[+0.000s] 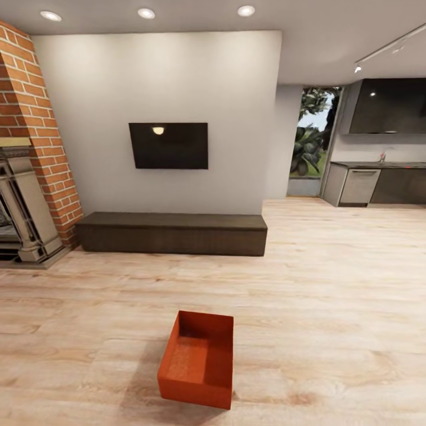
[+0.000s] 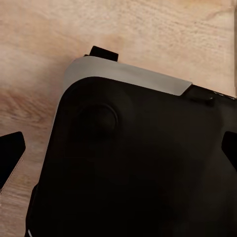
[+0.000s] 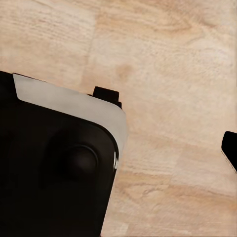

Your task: Move the two storage containers from the living room to the garage. In the garage, place one container on the floor and stack the other container on top of it (either order is fine).

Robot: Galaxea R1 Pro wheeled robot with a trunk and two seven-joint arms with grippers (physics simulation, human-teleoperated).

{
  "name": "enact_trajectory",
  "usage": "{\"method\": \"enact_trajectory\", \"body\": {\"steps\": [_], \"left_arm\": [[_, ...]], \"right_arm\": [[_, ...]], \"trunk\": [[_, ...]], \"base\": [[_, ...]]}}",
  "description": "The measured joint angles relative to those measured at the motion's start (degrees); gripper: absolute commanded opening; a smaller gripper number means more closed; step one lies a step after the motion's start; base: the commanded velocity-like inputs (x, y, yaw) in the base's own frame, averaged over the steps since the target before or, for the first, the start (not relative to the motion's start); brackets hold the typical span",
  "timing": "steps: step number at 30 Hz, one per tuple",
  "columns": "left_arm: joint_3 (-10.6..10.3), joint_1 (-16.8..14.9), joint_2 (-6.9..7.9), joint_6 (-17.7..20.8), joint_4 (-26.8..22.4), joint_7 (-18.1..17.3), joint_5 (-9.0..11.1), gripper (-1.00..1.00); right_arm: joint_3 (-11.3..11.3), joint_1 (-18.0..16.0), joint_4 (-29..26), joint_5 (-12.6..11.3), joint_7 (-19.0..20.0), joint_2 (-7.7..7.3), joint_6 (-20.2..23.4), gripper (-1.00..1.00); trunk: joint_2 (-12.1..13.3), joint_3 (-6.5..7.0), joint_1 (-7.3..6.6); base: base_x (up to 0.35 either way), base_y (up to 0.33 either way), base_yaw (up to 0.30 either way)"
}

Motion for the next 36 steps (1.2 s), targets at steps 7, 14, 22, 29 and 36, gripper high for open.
{"method": "enact_trajectory", "body": {"steps": [7,14,22,29,36], "left_arm": [[0.0,0.0,-0.06,0.0,0.0,0.0,0.0,1.0],[0.0,0.0,-0.09,-0.1,0.0,0.0,-0.1,1.0],[-0.1,0.0,-0.09,-0.1,0.0,0.0,-0.1,1.0],[-0.1,0.0,-0.09,-0.1,0.0,0.0,-0.1,1.0],[-0.1,0.0,-0.09,-0.1,0.0,0.0,-0.2,1.0]], "right_arm": [[0.0,0.0,0.0,0.0,0.0,0.0,0.0,1.0],[0.0,0.0,0.0,0.0,0.0,0.0,0.0,1.0],[-0.1,0.0,0.0,0.0,0.0,0.0,0.0,1.0],[0.0,0.0,0.0,-0.1,0.5,-0.07,0.0,1.0],[0.0,0.0,0.0,-0.1,0.4,-0.07,0.0,1.0]], "trunk": [[0.0,0.0,0.0],[0.0,0.0,0.0],[0.0,0.0,0.0],[0.0,0.0,0.0],[0.0,0.0,0.01]], "base": [[0.322,0.074,0.0],[0.322,0.072,0.0],[0.321,0.007,0.0],[0.306,0.0,0.0],[0.272,0.0,0.0]]}}
